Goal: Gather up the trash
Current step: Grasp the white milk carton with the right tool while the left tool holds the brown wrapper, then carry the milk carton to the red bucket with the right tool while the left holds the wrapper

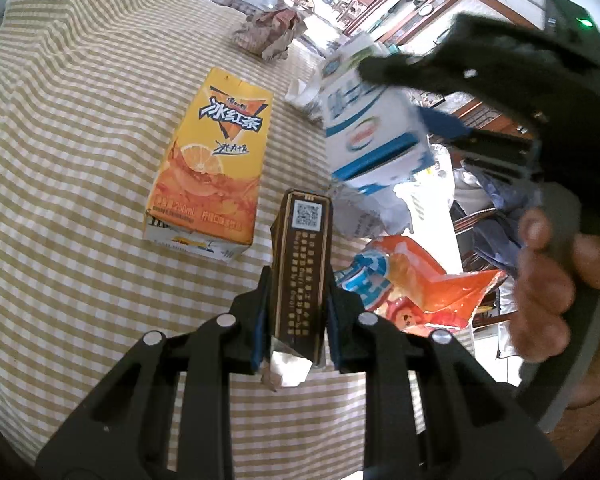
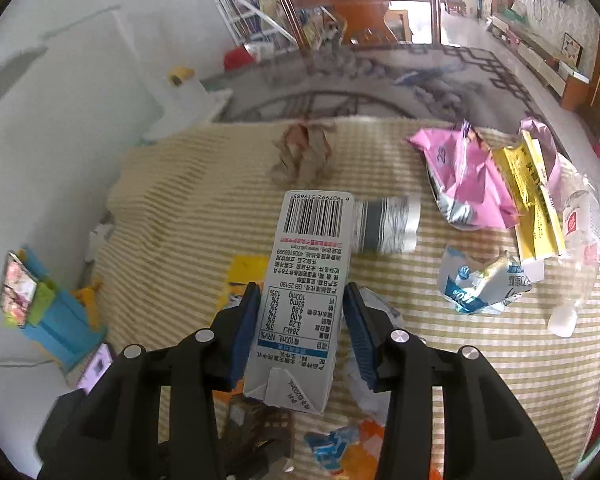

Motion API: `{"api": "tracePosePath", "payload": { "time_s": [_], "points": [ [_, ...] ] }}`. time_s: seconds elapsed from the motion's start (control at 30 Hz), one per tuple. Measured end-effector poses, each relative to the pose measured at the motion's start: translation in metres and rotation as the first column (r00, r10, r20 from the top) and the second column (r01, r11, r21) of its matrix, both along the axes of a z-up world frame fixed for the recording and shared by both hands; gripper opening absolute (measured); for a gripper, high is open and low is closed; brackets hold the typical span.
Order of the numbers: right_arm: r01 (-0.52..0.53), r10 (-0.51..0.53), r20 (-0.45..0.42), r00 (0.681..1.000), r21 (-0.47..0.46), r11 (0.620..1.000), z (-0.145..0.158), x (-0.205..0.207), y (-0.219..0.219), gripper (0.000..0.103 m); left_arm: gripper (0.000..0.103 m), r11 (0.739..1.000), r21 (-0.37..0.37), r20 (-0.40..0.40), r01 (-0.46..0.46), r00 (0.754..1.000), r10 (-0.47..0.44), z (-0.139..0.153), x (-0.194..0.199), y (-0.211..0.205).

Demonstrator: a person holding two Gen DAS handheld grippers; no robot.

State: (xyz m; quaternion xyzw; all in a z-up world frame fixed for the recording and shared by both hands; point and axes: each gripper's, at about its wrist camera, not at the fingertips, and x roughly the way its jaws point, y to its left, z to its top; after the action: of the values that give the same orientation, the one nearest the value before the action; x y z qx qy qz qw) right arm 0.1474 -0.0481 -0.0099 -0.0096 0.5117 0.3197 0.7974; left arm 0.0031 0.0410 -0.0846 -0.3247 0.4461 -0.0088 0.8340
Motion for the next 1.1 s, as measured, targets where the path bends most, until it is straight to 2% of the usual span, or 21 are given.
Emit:
{"api": "tracePosePath", "payload": {
  "time_s": [0.1, 0.33, 0.6, 0.67, 0.8, 1.1],
  "points": [
    [-0.005, 0.006, -0.013, 1.0, 0.056, 0.998, 0.013, 0.0, -0.007, 0.042, 0.023, 1.0, 0.0, 0.001, 0.0, 1.0, 0.0, 0.0, 0.0, -0.001],
    [0.009, -0.012, 0.017, 1.0, 0.137, 0.99, 0.039, -0.014, -0.036, 0.042, 0.023, 1.0, 0.005, 0.008, 0.0, 1.0, 0.0, -0.002, 0.002, -0.002],
    [0.05, -0.074, 0.131, 0.989, 0.181, 0.982, 0.061, -0.026, -0.081, 0.042, 0.023, 1.0, 0.007, 0.015, 0.008, 1.0, -0.008, -0.003, 0.003, -0.005],
    [0.055, -0.083, 0.149, 0.985, 0.182, 0.982, 0.062, -0.028, -0.092, 0.042, 0.023, 1.0, 0.01, 0.024, 0.009, 1.0, -0.01, -0.002, 0.003, -0.005],
    [0.088, -0.123, 0.198, 0.972, 0.178, 0.98, 0.062, -0.036, -0.12, 0.042, 0.023, 0.998, 0.063, 0.03, 0.022, 0.999, -0.024, 0.0, 0.005, -0.01],
    [0.195, -0.222, 0.244, 0.944, 0.132, 0.972, 0.041, -0.051, -0.181, 0.042, 0.023, 0.998, 0.042, 0.055, 0.037, 0.998, -0.039, -0.001, 0.009, -0.012]
  ]
}}
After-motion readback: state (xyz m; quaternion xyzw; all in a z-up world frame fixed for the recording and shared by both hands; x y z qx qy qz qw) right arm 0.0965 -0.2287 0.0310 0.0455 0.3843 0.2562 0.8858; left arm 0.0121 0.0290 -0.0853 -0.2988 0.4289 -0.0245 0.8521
